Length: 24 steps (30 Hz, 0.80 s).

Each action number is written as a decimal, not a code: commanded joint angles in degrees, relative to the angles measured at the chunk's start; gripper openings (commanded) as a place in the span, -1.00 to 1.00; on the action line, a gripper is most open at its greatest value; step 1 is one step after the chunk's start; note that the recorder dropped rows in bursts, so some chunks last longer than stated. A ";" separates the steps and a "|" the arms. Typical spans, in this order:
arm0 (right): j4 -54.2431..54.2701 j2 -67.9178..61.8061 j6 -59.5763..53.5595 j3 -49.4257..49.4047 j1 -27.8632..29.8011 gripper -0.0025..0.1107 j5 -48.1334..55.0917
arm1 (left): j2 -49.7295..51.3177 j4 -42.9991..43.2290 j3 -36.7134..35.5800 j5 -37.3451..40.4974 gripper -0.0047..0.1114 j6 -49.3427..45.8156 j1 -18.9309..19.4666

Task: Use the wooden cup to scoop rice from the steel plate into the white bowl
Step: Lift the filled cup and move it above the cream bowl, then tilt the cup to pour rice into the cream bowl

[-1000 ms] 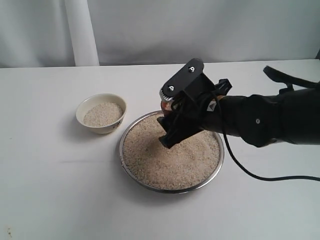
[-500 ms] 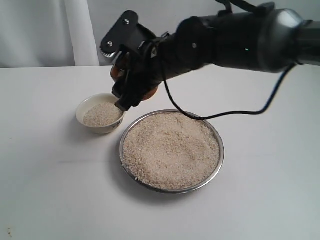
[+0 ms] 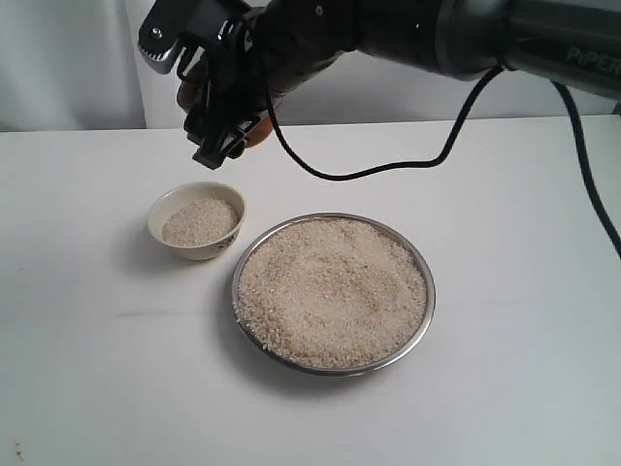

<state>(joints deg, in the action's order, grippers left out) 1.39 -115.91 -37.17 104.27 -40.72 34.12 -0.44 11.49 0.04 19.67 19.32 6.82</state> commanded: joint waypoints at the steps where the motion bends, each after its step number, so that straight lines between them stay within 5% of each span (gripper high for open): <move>1: -3.70 -1.28 0.54 0.55 0.11 -0.96 -3.33 | 0.44 -0.21 -0.04 -0.36 -0.92 0.13 -0.08; 12: -13.66 -6.46 0.54 0.55 0.11 -0.96 -11.84 | 0.44 -0.21 -0.04 -0.36 -0.92 0.13 -0.08; 24: -29.94 -6.46 0.15 0.44 -1.20 -0.96 -8.52 | 0.44 -0.21 -0.04 -0.36 -0.92 0.13 -0.08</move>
<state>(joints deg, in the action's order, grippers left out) -25.43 -122.68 -36.90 104.40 -40.97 24.75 -0.44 11.49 0.04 19.67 19.32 6.82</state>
